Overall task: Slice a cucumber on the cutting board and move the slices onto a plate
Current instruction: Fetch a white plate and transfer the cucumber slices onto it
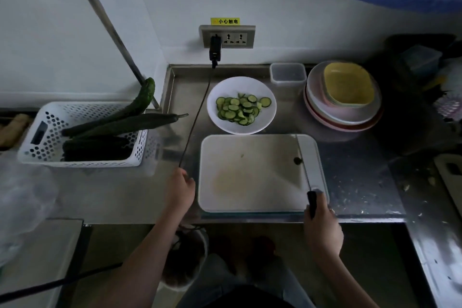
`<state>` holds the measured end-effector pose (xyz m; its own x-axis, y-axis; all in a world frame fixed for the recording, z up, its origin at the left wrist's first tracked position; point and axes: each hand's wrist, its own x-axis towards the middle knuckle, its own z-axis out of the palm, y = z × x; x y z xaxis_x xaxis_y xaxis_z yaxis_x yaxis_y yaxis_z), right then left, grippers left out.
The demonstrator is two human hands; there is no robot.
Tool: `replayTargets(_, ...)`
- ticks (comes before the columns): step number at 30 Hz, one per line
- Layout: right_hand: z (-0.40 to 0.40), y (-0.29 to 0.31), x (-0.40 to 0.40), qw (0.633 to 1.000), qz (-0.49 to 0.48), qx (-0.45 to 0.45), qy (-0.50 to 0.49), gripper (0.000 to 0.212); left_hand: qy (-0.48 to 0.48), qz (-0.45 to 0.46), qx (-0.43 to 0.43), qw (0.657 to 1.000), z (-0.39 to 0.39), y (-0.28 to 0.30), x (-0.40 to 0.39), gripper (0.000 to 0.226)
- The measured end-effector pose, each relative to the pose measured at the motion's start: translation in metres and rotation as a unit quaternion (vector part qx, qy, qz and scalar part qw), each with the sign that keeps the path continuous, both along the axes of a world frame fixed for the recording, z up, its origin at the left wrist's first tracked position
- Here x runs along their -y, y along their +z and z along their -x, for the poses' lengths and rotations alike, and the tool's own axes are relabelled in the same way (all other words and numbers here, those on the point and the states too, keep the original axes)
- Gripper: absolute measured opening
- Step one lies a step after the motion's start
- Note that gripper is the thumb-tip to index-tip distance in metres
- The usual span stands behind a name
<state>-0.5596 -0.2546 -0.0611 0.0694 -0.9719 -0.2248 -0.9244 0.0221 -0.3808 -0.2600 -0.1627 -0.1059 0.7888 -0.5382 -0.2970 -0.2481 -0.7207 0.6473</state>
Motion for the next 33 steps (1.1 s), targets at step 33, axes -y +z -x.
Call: replayTargets(33, -0.034, -0.006, -0.063, 0.989, 0.005, -0.001, 0.147, 0.039, -0.123, 0.013, -0.1, 0.987, -0.024, -0.015, -0.02, 0.013)
